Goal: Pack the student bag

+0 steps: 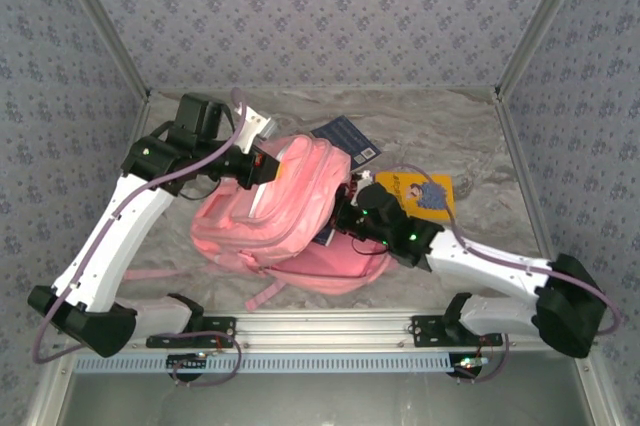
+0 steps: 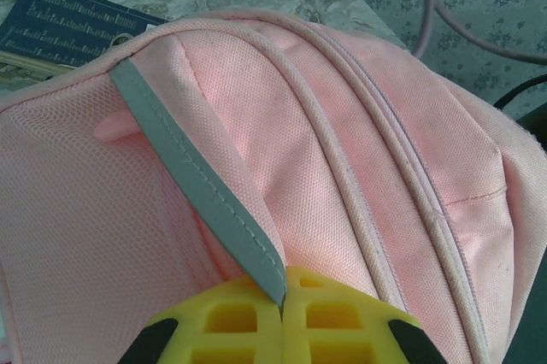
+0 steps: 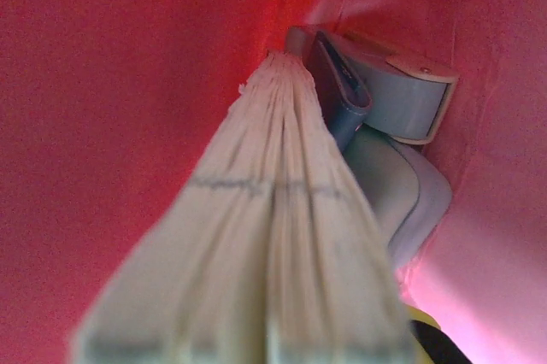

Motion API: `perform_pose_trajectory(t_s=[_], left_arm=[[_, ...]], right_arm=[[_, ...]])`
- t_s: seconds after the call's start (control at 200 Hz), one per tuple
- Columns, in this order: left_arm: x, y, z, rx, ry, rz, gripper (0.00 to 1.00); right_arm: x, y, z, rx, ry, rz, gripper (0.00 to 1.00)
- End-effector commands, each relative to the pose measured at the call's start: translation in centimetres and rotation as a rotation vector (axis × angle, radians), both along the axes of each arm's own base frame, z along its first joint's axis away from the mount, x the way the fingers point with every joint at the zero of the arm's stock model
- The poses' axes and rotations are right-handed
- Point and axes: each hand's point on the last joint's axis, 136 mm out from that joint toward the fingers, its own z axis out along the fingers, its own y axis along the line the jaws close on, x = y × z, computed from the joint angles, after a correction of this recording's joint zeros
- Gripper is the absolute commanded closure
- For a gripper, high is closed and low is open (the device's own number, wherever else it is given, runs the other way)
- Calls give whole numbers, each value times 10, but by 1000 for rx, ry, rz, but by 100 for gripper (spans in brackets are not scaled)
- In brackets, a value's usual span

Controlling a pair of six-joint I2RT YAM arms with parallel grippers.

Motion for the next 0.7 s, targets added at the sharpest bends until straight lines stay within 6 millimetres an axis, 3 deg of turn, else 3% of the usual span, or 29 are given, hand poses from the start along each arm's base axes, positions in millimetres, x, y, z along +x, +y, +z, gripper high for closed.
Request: perform_pose_trajectory(t_s=[0.0,0.13,0.295,0.43,0.5,0.595,0.694], left_arm=[[3,-13,76,-179,-226,-61,100],[5,-16,76,-195,-213,-64,100],[9,-17,77,-213,-201,-54,100],[10,-17,78,-224,-192,-54,100],[12,-16,76,-222,-189,-49,100],[15,-12,75,-223,-189,-31,100],[16,-9,75,-223,-195,-17,100]], right_arm=[[15,23,23,64,-39,-32,100],[23,47,7,34,-28,-28,100],[28,92,-16,19,8,34,90],[33,126,-31,61,22,76,73],[31,140,-31,70,19,122,56],[26,142,-21,57,-36,146,41],[23,126,-11,22,-102,134,30]])
